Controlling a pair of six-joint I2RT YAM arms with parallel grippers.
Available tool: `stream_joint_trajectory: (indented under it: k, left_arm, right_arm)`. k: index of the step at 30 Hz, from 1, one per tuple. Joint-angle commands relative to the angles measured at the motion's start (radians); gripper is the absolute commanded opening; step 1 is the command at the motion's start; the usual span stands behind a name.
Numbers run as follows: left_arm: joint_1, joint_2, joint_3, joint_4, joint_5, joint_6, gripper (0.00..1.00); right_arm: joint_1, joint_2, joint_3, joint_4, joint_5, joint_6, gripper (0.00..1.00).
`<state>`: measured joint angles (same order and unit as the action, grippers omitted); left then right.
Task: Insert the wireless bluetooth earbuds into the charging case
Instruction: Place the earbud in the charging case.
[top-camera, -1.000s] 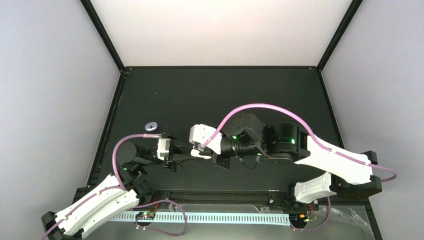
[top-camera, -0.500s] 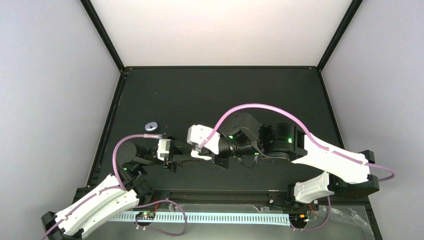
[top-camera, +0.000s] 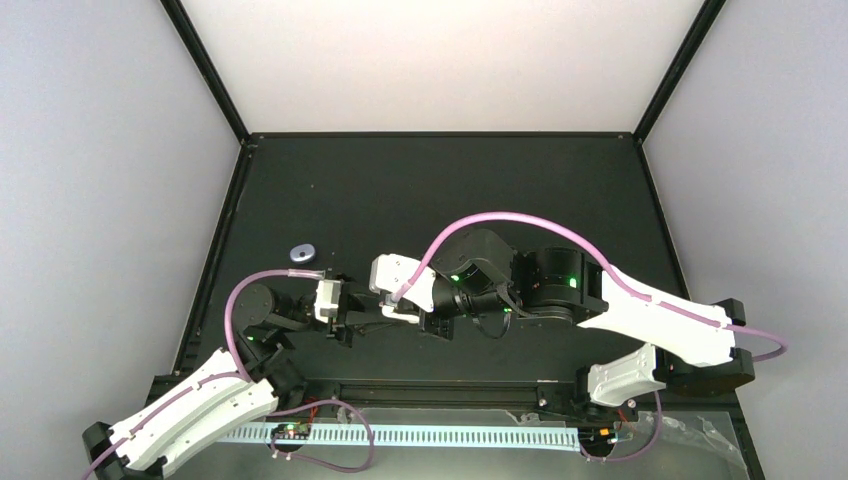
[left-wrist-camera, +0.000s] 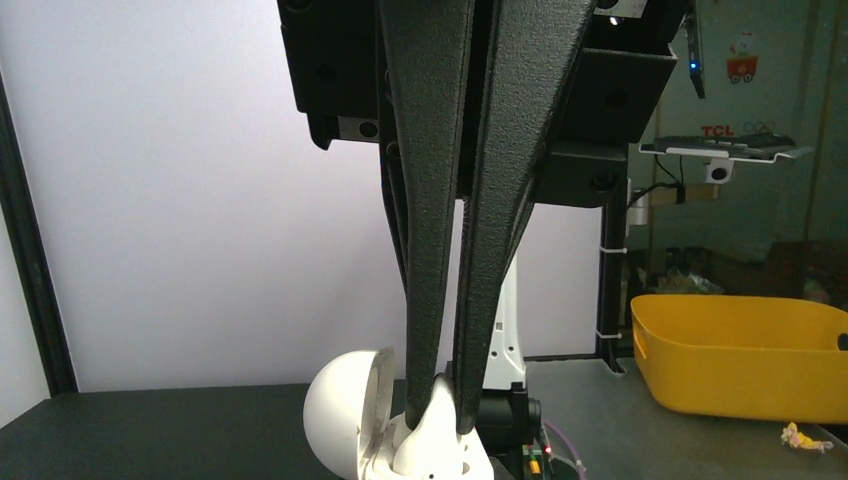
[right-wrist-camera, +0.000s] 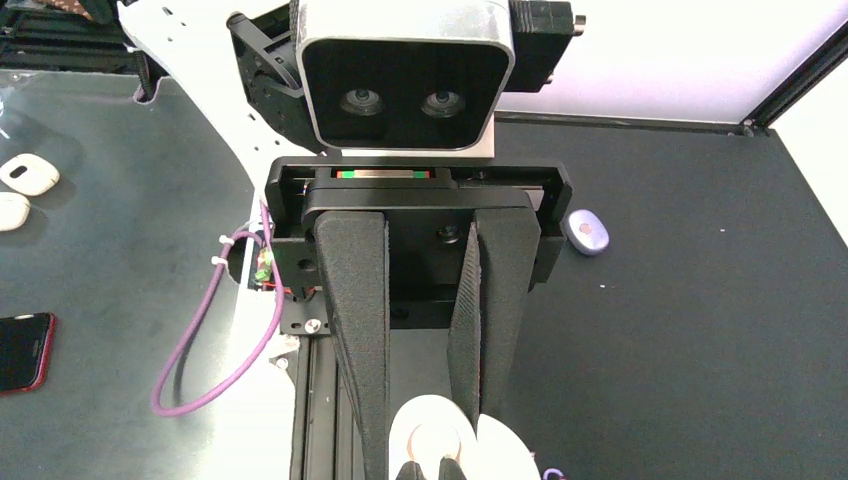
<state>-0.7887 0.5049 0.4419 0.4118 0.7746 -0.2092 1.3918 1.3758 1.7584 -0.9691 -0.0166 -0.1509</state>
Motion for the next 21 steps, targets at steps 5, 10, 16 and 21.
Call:
stream_joint_trajectory:
  k: [5,10,16,21]
  left_arm:
    - [-0.013,-0.004,0.045,0.052,0.015,0.000,0.01]
    - [-0.017,-0.002,0.057,0.042,0.015,0.008,0.02]
    - [-0.020,0.002,0.067,0.045,0.011,0.014,0.01]
    - [-0.022,0.007,0.061,0.041,0.006,0.020,0.02]
  right_arm:
    - [0.007,0.018,-0.010,-0.012,-0.005,0.008,0.01]
    - [0.007,0.036,0.009,-0.046,0.010,0.011,0.01]
    - [0.007,0.054,0.018,-0.071,0.013,0.019,0.01]
    - [0.007,0.027,0.033,-0.044,-0.008,0.033,0.11]
